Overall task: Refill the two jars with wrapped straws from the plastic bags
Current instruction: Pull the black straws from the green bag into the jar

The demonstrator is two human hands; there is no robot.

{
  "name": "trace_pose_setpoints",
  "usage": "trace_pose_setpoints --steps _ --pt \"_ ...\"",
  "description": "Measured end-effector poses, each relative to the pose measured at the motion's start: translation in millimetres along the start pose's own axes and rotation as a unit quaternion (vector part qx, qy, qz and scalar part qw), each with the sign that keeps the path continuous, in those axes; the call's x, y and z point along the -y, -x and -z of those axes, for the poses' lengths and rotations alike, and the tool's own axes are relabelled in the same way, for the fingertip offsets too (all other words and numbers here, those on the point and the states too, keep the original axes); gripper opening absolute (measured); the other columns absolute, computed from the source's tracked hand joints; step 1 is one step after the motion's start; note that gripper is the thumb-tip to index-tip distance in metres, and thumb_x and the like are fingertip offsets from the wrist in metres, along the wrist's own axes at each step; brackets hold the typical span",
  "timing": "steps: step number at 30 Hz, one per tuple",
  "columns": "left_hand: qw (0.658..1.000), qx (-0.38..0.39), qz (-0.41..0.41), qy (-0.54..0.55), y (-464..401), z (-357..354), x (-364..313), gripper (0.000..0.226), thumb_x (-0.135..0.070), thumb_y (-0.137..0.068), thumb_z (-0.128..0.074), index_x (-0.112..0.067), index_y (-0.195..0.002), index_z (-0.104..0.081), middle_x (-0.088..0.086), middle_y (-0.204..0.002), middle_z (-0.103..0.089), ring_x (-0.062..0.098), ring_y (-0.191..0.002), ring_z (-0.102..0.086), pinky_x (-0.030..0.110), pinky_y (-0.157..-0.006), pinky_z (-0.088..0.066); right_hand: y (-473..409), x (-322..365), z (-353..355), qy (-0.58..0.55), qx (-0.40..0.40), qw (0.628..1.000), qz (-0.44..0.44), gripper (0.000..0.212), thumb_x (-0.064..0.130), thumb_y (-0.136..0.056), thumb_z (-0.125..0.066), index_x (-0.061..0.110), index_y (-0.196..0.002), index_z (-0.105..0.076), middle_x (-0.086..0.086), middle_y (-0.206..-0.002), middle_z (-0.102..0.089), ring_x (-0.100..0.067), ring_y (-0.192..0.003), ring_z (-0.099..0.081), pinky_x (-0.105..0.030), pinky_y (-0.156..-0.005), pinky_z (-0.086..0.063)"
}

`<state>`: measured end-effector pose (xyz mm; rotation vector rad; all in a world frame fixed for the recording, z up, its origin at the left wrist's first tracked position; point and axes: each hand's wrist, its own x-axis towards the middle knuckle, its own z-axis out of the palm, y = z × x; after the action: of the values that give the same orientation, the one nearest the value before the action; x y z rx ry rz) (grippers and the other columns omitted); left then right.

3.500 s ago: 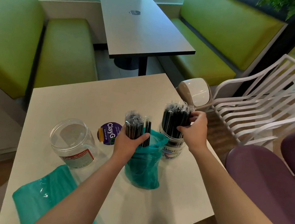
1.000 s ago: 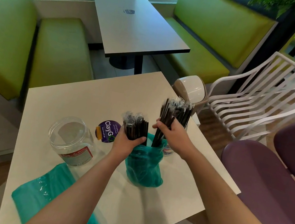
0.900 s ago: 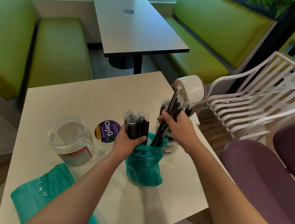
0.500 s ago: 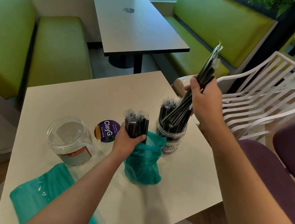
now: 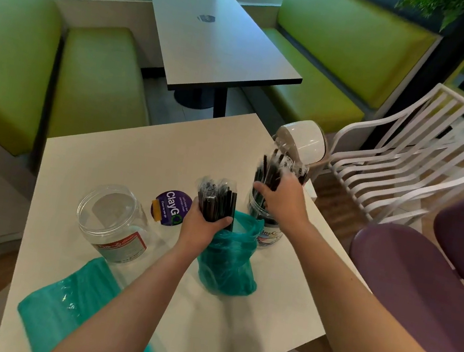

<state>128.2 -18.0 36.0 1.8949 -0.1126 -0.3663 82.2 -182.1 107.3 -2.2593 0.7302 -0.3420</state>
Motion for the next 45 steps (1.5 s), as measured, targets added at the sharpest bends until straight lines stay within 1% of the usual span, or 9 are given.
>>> trace_pose_setpoints --steps 5,9,14,19,23,28,31,35,45 --pt "1.0 -0.001 0.004 -0.002 -1 1 0 0.073 -0.023 -0.07 -0.087 -0.017 -0.13 -0.047 0.0 -0.125 -0.06 0.02 -0.116 -0.056 0.039 -0.1 -0.047 3 -4 -7 -0.019 0.023 0.999 -0.014 0.07 0.036 -0.075 -0.082 0.011 -0.13 -0.045 -0.009 -0.13 -0.057 -0.025 -0.121 -0.055 -0.041 -0.098 -0.05" --pt "1.0 0.0 0.007 -0.003 0 3 1 0.073 -0.024 -0.071 -0.086 -0.016 -0.131 -0.046 -0.002 -0.124 -0.059 0.018 -0.116 -0.054 0.033 -0.099 -0.046 4 4 -3 -0.061 -0.046 0.996 0.036 0.042 0.034 -0.089 -0.069 0.019 -0.121 -0.047 -0.005 -0.122 -0.057 -0.019 -0.111 -0.057 -0.033 -0.091 -0.051" --pt "1.0 0.006 0.003 0.006 0 3 1 0.069 -0.022 -0.071 -0.086 -0.017 -0.128 -0.047 -0.004 -0.117 -0.058 0.017 -0.112 -0.055 0.028 -0.094 -0.044 3 -5 -9 0.021 -0.007 0.999 0.037 0.038 0.032 -0.088 -0.07 0.015 -0.117 -0.052 -0.005 -0.119 -0.054 -0.022 -0.107 -0.058 -0.033 -0.086 -0.05" --pt "1.0 0.003 0.01 0.007 -1 4 0 0.07 -0.022 -0.072 -0.085 -0.017 -0.13 -0.047 0.0 -0.124 -0.059 0.02 -0.117 -0.055 0.033 -0.098 -0.045 -8 6 -1 0.234 -0.169 0.934 0.213 0.047 0.047 -0.086 -0.065 0.03 -0.126 -0.05 -0.003 -0.123 -0.052 -0.024 -0.113 -0.048 -0.04 -0.092 -0.04" --pt "1.0 0.004 0.012 0.003 2 5 -3 0.071 -0.023 -0.073 -0.085 -0.016 -0.132 -0.046 0.001 -0.128 -0.059 0.019 -0.117 -0.054 0.029 -0.096 -0.043 -28 3 4 0.293 -0.087 0.92 0.244 0.028 0.043 -0.096 -0.052 0.033 -0.12 -0.063 0.002 -0.133 -0.054 -0.024 -0.127 -0.044 -0.049 -0.103 -0.029" --pt "1.0 0.006 0.014 0.008 5 7 -4 0.07 -0.021 -0.073 -0.084 -0.016 -0.132 -0.046 -0.001 -0.126 -0.059 0.014 -0.111 -0.052 0.026 -0.093 -0.042 -35 -13 6 0.381 0.004 0.911 0.158 0.058 0.074 -0.089 -0.035 0.045 -0.138 -0.039 0.0 -0.158 -0.025 -0.036 -0.144 -0.022 -0.066 -0.107 -0.023" --pt "1.0 0.004 0.014 0.005 5 8 -5 0.068 -0.021 -0.073 -0.084 -0.016 -0.13 -0.047 -0.004 -0.118 -0.058 0.013 -0.109 -0.053 0.025 -0.091 -0.041 -37 -17 7 0.352 0.023 0.923 0.154 0.056 0.067 -0.087 -0.048 0.038 -0.134 -0.043 -0.002 -0.151 -0.032 -0.036 -0.129 -0.042 -0.055 -0.095 -0.044" --pt "1.0 0.008 0.013 0.002 6 8 -7 0.068 -0.02 -0.074 -0.084 -0.015 -0.131 -0.047 -0.004 -0.118 -0.057 0.01 -0.105 -0.05 0.025 -0.09 -0.041 -44 -22 11 0.287 0.034 0.937 0.196 0.041 0.046 -0.091 -0.06 0.028 -0.127 -0.053 -0.003 -0.139 -0.043 -0.028 -0.121 -0.046 -0.044 -0.089 -0.052" --pt "1.0 0.006 0.014 -0.01 7 7 -10 0.068 -0.022 -0.075 -0.083 -0.015 -0.132 -0.047 0.001 -0.126 -0.059 0.012 -0.108 -0.051 0.024 -0.09 -0.041 -44 -36 20 0.307 0.026 0.93 0.202 0.045 0.051 -0.094 -0.051 0.038 -0.137 -0.046 0.001 -0.149 -0.04 -0.03 -0.13 -0.041 -0.051 -0.105 -0.037"
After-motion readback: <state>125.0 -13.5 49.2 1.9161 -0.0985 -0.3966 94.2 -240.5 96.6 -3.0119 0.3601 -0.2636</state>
